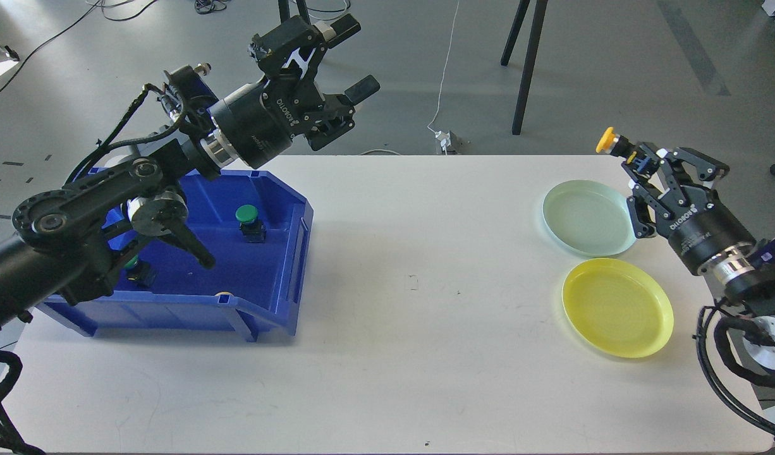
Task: Pass button and place on color plate
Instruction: 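Release the button from the left gripper and pull the right arm back, then lower the yellow button onto the yellow plate and open the right gripper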
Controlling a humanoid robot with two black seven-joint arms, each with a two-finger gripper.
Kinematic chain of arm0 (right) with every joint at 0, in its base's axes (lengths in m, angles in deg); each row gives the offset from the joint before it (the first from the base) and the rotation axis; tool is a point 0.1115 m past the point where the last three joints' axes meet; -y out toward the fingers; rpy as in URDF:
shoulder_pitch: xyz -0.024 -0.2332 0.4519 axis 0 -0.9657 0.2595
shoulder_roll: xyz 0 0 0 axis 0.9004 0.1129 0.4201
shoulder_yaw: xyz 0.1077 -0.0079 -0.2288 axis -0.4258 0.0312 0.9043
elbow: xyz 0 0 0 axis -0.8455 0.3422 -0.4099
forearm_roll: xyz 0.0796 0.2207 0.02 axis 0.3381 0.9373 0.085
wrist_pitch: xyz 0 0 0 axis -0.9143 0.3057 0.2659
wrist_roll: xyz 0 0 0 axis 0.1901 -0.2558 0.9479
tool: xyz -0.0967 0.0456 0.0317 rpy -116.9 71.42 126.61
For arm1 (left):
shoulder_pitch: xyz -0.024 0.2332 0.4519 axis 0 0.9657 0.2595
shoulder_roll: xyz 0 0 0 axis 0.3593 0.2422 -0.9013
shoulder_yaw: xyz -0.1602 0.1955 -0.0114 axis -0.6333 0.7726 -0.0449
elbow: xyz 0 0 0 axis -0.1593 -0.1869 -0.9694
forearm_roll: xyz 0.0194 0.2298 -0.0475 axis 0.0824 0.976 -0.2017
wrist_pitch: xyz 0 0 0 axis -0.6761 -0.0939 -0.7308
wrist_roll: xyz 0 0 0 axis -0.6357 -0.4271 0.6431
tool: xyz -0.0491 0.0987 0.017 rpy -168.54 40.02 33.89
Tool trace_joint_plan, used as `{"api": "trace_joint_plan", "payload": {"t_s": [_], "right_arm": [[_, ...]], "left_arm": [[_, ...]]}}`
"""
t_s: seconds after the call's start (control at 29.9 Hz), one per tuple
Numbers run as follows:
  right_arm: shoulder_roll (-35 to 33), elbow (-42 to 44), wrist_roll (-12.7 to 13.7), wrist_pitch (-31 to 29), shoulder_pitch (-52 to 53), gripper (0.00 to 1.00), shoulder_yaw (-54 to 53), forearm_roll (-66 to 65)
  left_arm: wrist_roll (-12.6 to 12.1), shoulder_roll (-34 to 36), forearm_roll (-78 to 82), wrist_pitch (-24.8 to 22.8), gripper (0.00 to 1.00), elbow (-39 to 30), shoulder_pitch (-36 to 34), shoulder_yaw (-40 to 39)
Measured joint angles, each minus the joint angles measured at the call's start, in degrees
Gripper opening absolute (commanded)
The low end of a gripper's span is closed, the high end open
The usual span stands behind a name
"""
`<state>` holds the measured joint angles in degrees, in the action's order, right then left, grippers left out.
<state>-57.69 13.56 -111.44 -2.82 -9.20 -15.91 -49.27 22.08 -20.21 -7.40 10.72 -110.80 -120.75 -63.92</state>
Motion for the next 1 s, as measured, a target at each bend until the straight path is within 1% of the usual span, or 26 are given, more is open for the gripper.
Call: {"api": "trace_joint_plan", "payload": {"t_s": [0.07, 0.17, 0.37, 0.47, 0.53, 0.6, 0.7, 0.77, 0.84, 0.9, 0.97, 1.0], "right_arm": [[-3.1, -1.0, 0.0, 2.9, -3.8, 0.01, -0.1, -1.3], [-5.0, -1.4, 0.0, 7.9, -8.4, 0.01, 0.3, -5.6], [-4.7, -1.0, 0.0, 22.9, -10.6, 0.03, 6.1, -17.5], [-3.4, 0.5, 0.0, 28.3, -10.1, 0.04, 9.6, -21.3], [-2.0, 2.6, 0.0, 29.9, -9.5, 0.04, 11.0, -24.5], [-0.7, 5.2, 0.0, 30.6, -8.7, 0.08, 12.3, -28.1], [0.9, 8.2, 0.0, 31.0, -8.0, 0.21, 13.6, -31.2], [1.7, 8.9, 0.0, 31.0, -7.5, 0.29, 13.8, -31.9], [2.3, 9.1, 0.0, 31.0, -7.2, 0.4, 13.9, -32.1], [3.0, 9.1, 0.0, 31.1, -7.0, 0.42, 13.9, -32.2], [3.9, 9.1, 0.0, 31.3, -6.9, 0.48, 13.9, -32.2], [4.4, 9.1, 0.0, 31.4, -6.9, 0.49, 13.9, -32.2]], "left_arm": [[0.0, -2.1, 0.0, 2.3, 0.88, 0.1, 0.2, 0.7], [0.0, -4.4, 0.0, 4.5, 0.89, 0.2, 0.1, 1.8], [0.0, -4.9, -0.1, 4.8, 0.9, 0.4, -0.1, 2.1], [0.0, -4.9, -0.1, 4.7, 0.9, 0.4, -0.1, 2.1], [0.0, -4.9, -0.1, 4.7, 0.9, 0.4, -0.1, 2.1], [0.0, -4.9, -0.1, 4.7, 0.9, 0.4, -0.1, 2.1], [0.0, -4.9, -0.1, 4.7, 0.9, 0.4, -0.1, 2.1], [0.0, -4.9, -0.1, 4.7, 0.9, 0.4, -0.1, 2.1], [0.0, -4.9, -0.1, 4.7, 0.9, 0.4, -0.1, 2.1], [0.0, -4.9, -0.1, 4.7, 0.9, 0.4, -0.1, 2.1], [0.0, -4.9, -0.1, 4.7, 0.9, 0.4, -0.1, 2.1], [0.0, -4.9, -0.1, 4.8, 0.9, 0.4, -0.1, 2.1]]}}
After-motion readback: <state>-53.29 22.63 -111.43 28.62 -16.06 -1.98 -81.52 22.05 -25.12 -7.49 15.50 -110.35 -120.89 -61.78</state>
